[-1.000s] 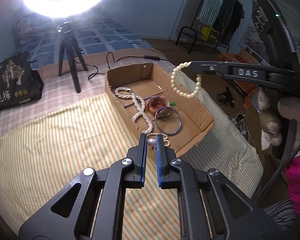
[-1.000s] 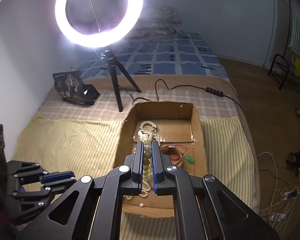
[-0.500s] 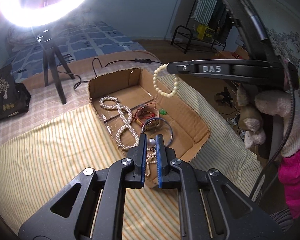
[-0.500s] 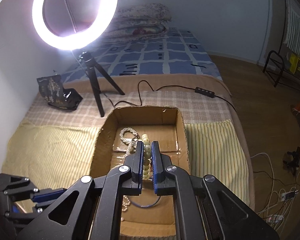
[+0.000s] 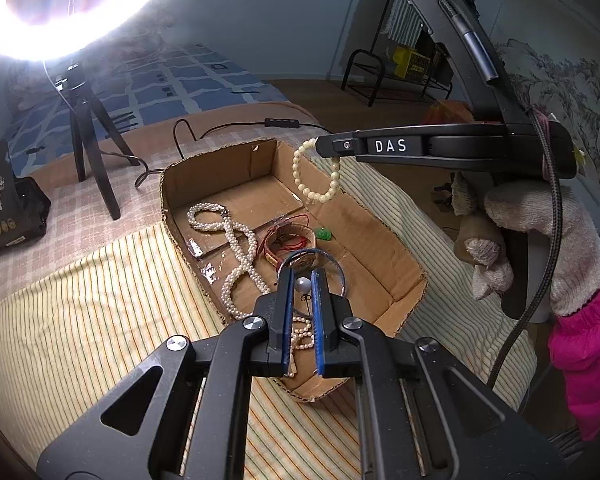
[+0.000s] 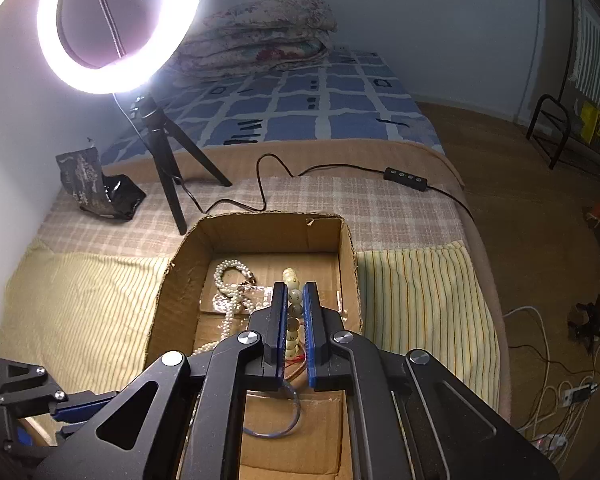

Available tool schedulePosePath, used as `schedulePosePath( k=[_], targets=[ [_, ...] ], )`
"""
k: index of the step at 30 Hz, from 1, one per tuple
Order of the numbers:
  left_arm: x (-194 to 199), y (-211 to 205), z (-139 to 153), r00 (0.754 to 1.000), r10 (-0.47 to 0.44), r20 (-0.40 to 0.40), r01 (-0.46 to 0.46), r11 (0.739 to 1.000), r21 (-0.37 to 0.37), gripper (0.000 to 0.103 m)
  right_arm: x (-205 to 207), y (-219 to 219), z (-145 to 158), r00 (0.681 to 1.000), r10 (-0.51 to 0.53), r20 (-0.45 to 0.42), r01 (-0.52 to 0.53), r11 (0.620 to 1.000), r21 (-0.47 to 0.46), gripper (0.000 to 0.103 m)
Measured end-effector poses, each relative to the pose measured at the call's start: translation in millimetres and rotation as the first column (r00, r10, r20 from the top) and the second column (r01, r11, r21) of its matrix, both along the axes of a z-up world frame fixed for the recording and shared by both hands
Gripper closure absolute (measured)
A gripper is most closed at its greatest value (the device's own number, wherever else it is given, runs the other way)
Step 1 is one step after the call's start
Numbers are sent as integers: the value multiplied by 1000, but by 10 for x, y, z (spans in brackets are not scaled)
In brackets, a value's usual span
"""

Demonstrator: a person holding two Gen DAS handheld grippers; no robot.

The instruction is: Organize jewelry

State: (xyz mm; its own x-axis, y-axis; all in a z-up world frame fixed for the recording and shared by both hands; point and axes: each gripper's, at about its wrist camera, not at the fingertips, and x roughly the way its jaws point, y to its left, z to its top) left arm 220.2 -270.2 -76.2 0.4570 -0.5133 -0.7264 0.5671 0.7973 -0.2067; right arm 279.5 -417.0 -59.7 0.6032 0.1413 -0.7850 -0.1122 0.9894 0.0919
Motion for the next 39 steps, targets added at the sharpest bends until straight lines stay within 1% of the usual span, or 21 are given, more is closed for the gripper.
schedulePosePath(
  k=[6,12,13,14,15,16,17,18,20,22,25,27,28,29,39],
  targets=[
    [-6,-28,11,1000,-9,9,9,1000,11,96,-2,-42,-59,1000,-6,-8,6,1000,29,97],
    [5,-43,14,1000,-2,12,2,1000,24,96,-10,-43,-56,1000,-13,2,13,999,35,97],
    [14,-47,7,1000,0,11,0,1000,29,94,-14,-41,-54,1000,-11,3,11,999,38,94],
    [22,-46,2,1000,3,8,-3,999,32,89,-17,-36,-52,1000,-10,3,10,999,38,87],
    [23,-39,4,1000,7,8,-7,1000,27,69,-21,-31,-49,1000,-12,5,12,999,33,81],
    [21,-27,10,1000,13,12,-13,1000,20,52,-30,-26,-45,1000,-14,11,14,1000,27,69],
    [18,-9,21,999,24,22,-25,1000,11,46,-36,-20,-41,1000,-16,17,16,1000,23,58],
    [14,4,30,999,32,29,-32,999,6,43,-47,-15,-34,1000,-18,26,18,1000,19,54],
    [25,18,33,999,41,26,-41,999,6,42,-56,-14,-28,999,-21,32,21,1000,15,43],
    [39,25,27,999,45,23,-46,999,12,37,-58,-11,-26,999,-19,32,18,1000,14,41],
    [40,37,26,998,50,28,-50,999,14,36,-66,9,-22,999,-21,29,21,1000,-6,40],
    [32,41,27,998,50,30,-51,999,17,35,-79,22,-13,999,-22,30,23,1000,-18,37],
    [25,36,28,998,50,31,-50,999,19,35,-87,27,-6,999,-23,32,24,999,-23,33],
    [19,37,31,998,49,32,-50,999,20,35,-95,34,0,999,-24,34,24,999,-26,32],
    [-70,79,146,997,58,49,-59,998,17,35,-219,51,144,998,-22,55,24,999,-35,32]
  ],
)
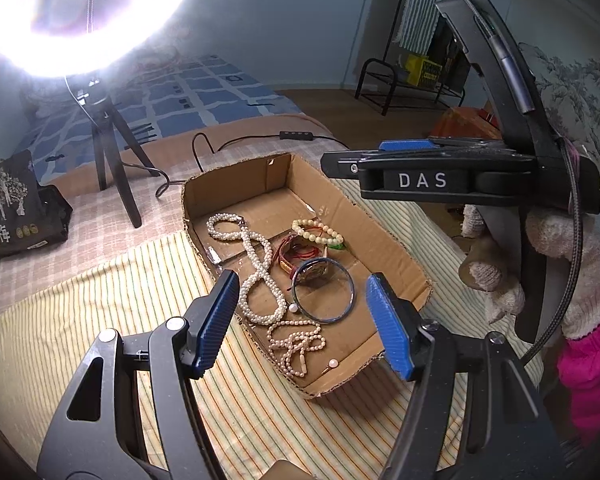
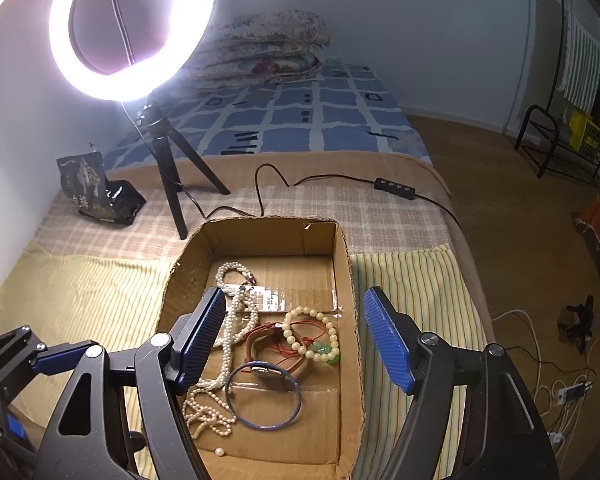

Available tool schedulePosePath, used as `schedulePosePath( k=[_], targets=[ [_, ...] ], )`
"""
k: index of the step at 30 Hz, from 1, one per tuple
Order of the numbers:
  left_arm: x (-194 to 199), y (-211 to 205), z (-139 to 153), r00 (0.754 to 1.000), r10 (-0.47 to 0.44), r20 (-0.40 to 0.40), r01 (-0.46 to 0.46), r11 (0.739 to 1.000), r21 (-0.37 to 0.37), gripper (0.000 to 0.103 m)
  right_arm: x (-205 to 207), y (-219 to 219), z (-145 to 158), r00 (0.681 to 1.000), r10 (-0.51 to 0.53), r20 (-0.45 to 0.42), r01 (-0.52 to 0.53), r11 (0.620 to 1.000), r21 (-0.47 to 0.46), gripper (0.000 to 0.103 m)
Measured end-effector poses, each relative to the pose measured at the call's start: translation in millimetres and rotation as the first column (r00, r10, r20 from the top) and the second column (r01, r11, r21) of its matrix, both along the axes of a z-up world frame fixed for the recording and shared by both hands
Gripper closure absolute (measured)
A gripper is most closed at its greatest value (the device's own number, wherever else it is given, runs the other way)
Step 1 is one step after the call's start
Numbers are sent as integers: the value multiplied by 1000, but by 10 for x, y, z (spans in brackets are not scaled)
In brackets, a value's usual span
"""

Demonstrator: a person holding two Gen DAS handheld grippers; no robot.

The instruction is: Organize jewelry

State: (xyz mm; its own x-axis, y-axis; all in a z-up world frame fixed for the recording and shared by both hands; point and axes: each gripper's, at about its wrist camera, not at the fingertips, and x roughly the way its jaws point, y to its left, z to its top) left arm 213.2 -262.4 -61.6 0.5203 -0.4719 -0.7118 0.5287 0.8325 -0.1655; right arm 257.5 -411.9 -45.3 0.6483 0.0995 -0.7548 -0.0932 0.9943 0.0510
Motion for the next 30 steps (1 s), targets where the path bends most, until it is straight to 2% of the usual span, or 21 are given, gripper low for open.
schedulePosePath(
  k=[13,30],
  targets=[
    [-329,133,368,998,4,57,-3,1000,-13,35,-334,139,337,999,14,40,-13,1000,-15,32],
    [-903,538,774,991,16,131,-12,999,-33,35,-1078,353,731,994,1,109,5,998,-60,31]
  ],
)
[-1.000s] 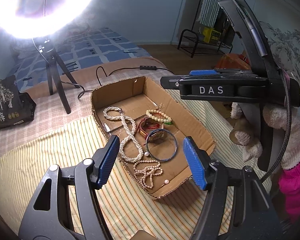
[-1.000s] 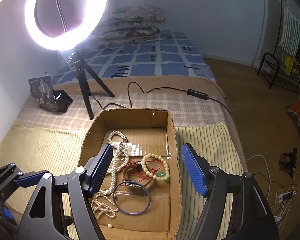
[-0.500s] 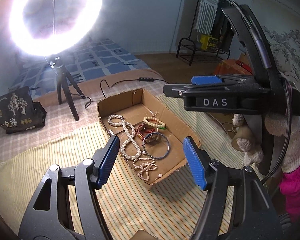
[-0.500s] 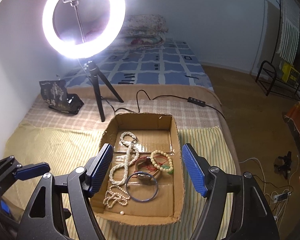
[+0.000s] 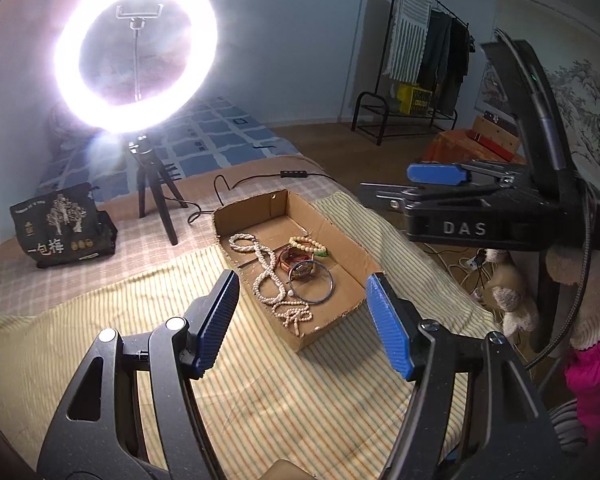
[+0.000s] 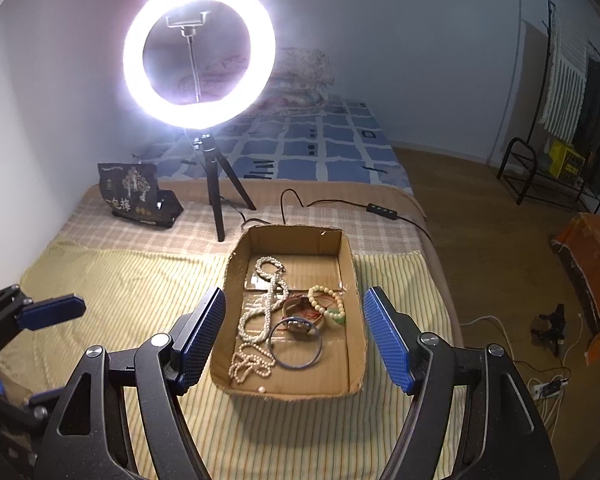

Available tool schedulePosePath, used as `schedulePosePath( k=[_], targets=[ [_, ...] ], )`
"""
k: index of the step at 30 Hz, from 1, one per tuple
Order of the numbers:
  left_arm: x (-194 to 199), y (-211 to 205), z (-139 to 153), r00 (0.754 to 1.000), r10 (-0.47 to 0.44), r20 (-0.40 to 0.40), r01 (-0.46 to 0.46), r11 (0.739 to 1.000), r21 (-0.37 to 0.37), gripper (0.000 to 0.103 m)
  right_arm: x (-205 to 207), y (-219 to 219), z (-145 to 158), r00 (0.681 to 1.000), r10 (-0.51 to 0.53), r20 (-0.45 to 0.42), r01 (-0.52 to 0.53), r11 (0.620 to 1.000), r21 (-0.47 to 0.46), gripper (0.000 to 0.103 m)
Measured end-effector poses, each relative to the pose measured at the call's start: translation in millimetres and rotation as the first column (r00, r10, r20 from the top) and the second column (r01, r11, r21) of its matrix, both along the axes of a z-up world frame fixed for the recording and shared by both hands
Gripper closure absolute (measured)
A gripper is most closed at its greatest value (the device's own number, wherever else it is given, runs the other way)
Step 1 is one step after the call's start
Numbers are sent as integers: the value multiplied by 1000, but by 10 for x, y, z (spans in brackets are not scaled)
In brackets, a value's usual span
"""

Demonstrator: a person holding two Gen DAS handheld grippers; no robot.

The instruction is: Organize jewelry

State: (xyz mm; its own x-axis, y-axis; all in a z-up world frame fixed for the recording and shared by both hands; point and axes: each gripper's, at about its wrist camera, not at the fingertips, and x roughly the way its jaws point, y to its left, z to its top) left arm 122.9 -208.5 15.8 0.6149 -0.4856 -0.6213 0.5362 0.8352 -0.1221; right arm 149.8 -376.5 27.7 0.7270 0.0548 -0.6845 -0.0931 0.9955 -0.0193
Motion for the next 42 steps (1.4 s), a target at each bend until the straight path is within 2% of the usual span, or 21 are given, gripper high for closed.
schedulePosePath(
  k=[3,6,9,12,19,30,42],
  targets=[
    [-99,116,37,1000,9,12,-9,1000,-7,35,-142,34,42,1000,-7,12,7,1000,-2,31],
    [-182,214,42,1000,15,25,-15,1000,-3,35,-269,81,60,999,-21,28,22,1000,-15,23],
    [-263,314,24,998,27,48,-27,1000,11,34,-407,143,57,998,-43,46,44,999,-27,22],
    [-340,412,0,996,49,78,-50,999,14,18,-501,205,28,996,-62,56,65,997,-39,22],
    [-417,603,-14,985,110,136,-111,994,0,4,-605,287,8,991,-90,97,98,992,-74,22],
    [-513,649,18,982,122,146,-133,989,64,2,-726,395,37,984,-89,157,103,992,-79,21],
    [-513,805,43,975,168,143,-175,984,39,0,-752,481,38,982,-80,172,97,991,-94,21]
  ],
)
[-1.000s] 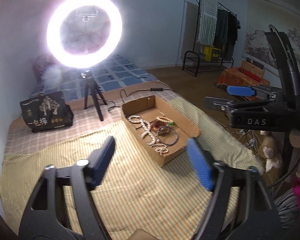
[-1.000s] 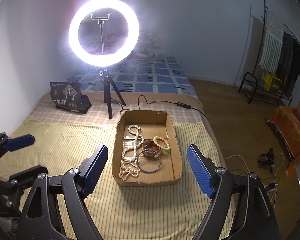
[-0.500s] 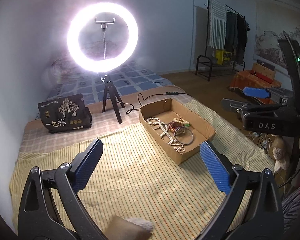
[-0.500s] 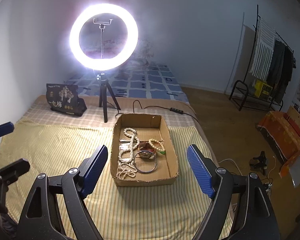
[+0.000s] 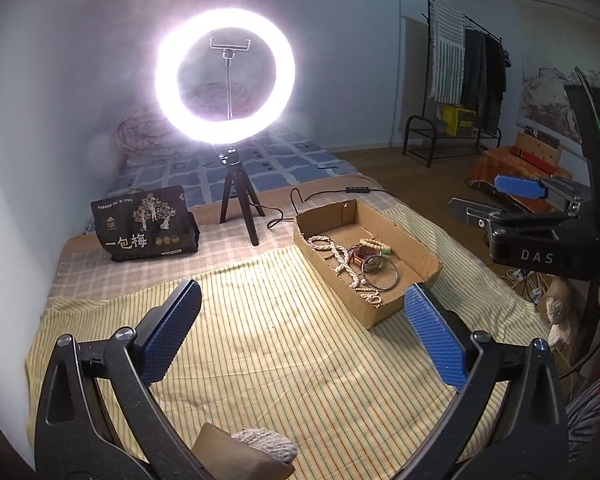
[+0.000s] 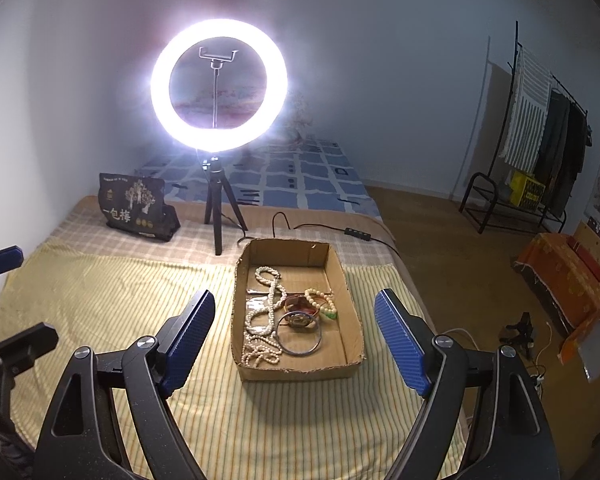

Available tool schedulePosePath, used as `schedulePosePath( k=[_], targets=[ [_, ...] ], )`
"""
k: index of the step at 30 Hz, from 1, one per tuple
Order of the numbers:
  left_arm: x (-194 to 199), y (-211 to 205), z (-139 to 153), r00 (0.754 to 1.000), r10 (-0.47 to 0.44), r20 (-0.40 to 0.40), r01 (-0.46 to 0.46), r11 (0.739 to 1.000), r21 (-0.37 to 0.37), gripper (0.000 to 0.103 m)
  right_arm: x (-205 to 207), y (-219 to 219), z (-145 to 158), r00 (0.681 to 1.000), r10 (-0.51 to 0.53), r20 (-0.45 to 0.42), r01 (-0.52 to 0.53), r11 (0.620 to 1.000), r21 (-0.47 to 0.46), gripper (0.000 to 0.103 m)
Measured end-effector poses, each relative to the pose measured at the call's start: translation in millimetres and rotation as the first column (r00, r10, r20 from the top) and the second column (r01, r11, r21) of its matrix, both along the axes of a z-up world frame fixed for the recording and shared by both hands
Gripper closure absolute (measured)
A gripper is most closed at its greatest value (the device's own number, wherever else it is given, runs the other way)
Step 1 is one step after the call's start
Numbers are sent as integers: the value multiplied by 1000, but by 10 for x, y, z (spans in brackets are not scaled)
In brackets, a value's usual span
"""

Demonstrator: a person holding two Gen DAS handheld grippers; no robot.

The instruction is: Organize jewelry

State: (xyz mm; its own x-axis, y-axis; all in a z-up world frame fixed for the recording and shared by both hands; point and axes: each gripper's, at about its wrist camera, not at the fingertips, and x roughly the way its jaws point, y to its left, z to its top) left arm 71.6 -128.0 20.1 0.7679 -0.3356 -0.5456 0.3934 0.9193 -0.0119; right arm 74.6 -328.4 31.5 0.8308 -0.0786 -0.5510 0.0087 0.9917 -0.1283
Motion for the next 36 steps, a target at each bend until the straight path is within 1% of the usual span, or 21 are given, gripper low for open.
schedulePosePath(
  k=[36],
  targets=[
    [8,1,-9,1000,-3,-8,3,1000,0,0,0,30,-17,1000,12,-7,-12,1000,-10,21]
  ],
)
